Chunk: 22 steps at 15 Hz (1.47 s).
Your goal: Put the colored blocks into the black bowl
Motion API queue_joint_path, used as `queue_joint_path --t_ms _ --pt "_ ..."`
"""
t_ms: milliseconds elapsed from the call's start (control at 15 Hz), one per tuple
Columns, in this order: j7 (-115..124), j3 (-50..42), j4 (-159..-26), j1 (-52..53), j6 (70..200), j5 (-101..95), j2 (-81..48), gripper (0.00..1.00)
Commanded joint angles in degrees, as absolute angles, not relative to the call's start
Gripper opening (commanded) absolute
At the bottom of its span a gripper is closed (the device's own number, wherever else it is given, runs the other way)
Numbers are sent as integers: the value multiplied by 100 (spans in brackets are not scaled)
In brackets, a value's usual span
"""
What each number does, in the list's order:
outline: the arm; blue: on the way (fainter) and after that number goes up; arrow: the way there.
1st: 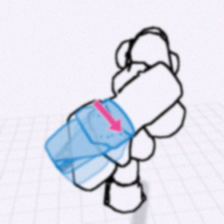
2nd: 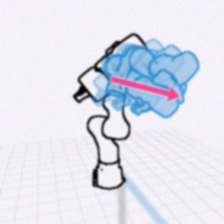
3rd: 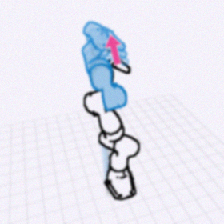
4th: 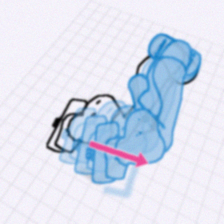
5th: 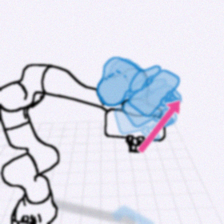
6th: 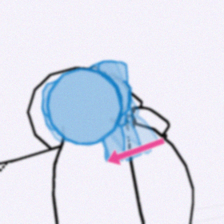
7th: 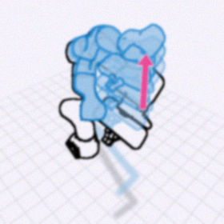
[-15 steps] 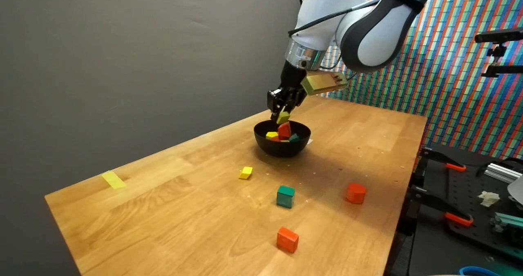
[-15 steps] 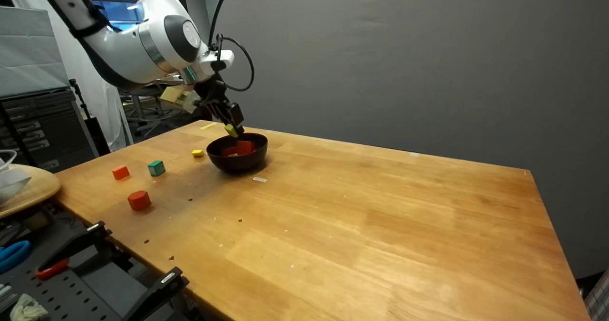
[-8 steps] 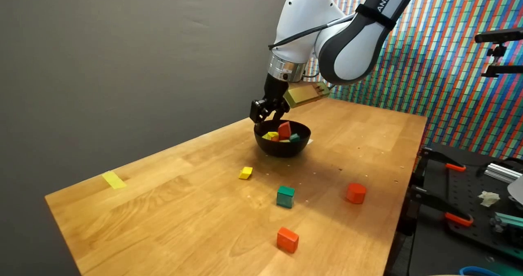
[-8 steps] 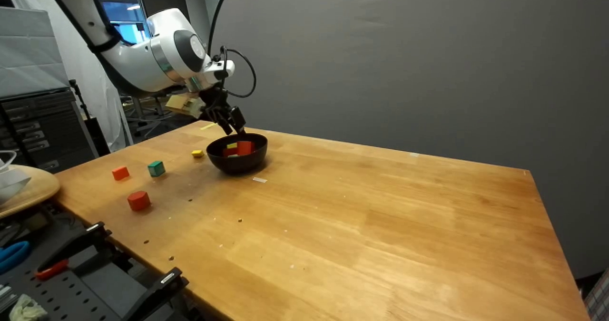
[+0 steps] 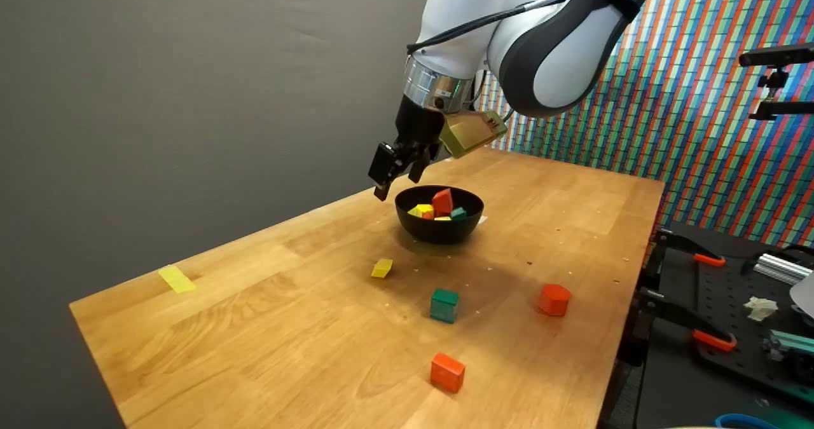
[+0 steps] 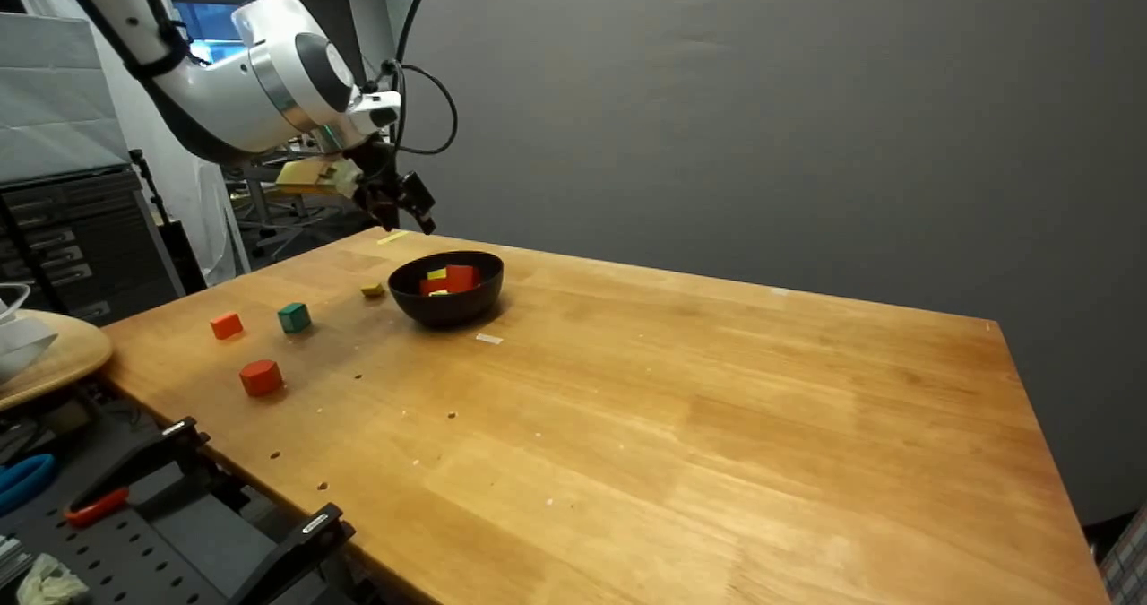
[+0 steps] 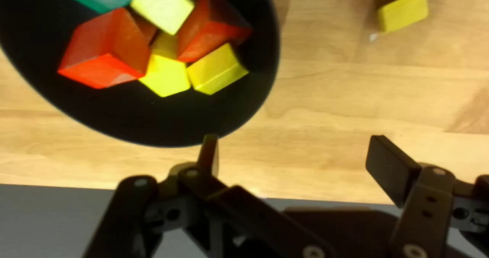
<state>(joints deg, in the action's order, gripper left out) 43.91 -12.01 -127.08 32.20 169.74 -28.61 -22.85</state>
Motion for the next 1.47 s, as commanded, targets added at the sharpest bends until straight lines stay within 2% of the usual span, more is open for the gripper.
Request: queue_joint_path --t_ms 0,267,867,933,1400 --pt "3601 -365 -12586 2883 16649 -2448 -2343 100" --pt "2298 346 -12251 2530 16257 -1770 -2887 100" --pt "745 478 -11359 2127 15912 -1454 -3768 100" --pt "707 466 -11295 2145 15870 -1469 -3793 82" --pt "565 575 -11170 2234 15357 -1504 -3768 27"
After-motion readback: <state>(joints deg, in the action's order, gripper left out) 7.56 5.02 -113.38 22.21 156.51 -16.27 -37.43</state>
